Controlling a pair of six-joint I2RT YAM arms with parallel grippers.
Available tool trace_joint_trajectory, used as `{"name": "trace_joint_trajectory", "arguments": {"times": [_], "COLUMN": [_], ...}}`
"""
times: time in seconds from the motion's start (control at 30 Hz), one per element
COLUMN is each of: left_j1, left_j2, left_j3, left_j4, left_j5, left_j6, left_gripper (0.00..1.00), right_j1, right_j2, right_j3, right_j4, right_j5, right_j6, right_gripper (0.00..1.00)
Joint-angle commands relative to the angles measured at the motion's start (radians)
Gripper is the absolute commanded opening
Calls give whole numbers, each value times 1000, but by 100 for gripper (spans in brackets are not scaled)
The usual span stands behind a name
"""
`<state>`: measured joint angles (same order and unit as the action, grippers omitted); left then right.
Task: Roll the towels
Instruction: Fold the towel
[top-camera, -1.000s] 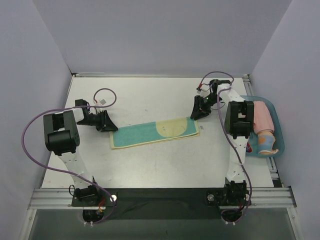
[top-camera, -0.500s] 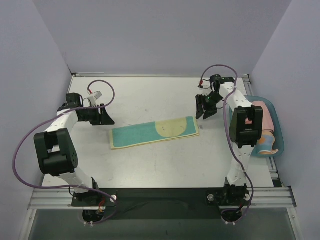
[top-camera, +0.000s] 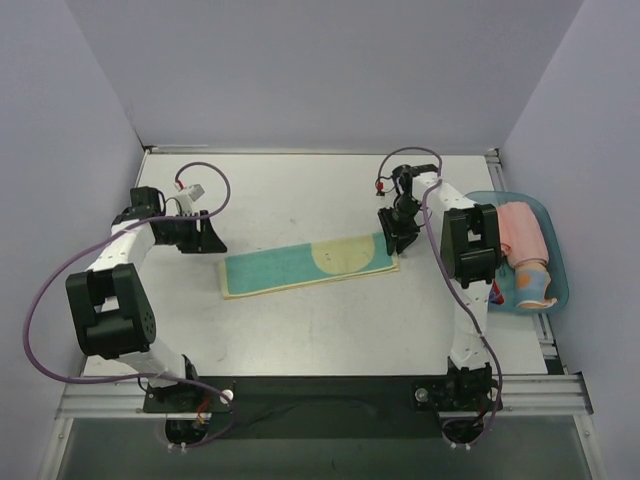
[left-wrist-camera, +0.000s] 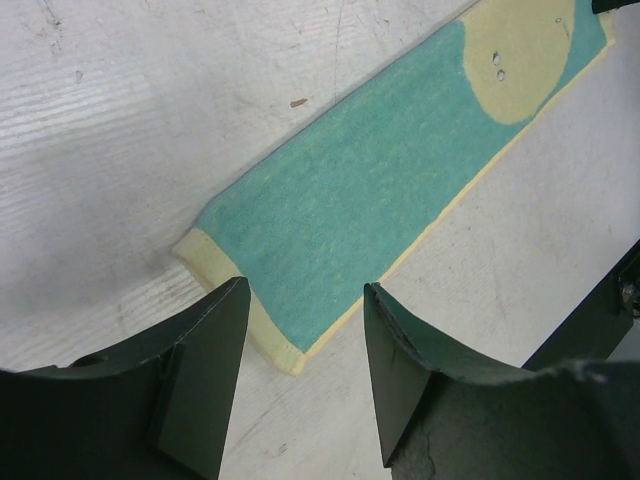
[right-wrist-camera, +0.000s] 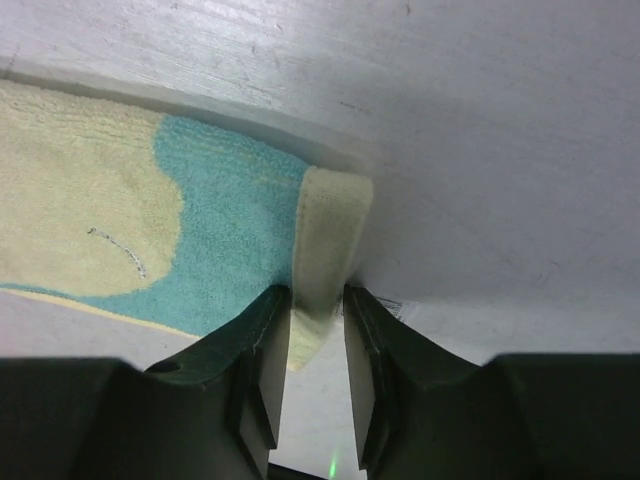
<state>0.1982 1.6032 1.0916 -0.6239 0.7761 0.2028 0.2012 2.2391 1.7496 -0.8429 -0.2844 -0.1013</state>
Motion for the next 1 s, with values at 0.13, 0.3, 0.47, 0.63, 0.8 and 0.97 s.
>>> {"name": "trace_joint_trajectory", "arguments": {"times": [0.13,0.3,0.47,0.63,0.8,0.97], "left_j1": [6,0,-23,-48,-62,-98], "left_j2": [-32,-43,-40,-2,47,87], "left_j3": [5,-22,-52,-59,-42,-53], "left_j4": [-10,-10,-8,10,18,38], "left_j5": [-35,-26,-23,-26,-15,-12], "left_j6": [10,15,29,7,-17,-42], "left_gripper": [60,59,60,59,59,54], "right_j1": [-3,-62,-88,-69,-42,42], "right_j2": [48,-15,-91,-124,-142,-180], "right_j3": [57,80,119,126,120,123], "right_j4": [-102,-125,-153,-180,-185,-186], "right_j5": [-28,-68,-94,-121,-130,-173], "right_j6": [-14,-32,-69,-77,-68,-58], "right_gripper": [3,0,0,0,0,0]}}
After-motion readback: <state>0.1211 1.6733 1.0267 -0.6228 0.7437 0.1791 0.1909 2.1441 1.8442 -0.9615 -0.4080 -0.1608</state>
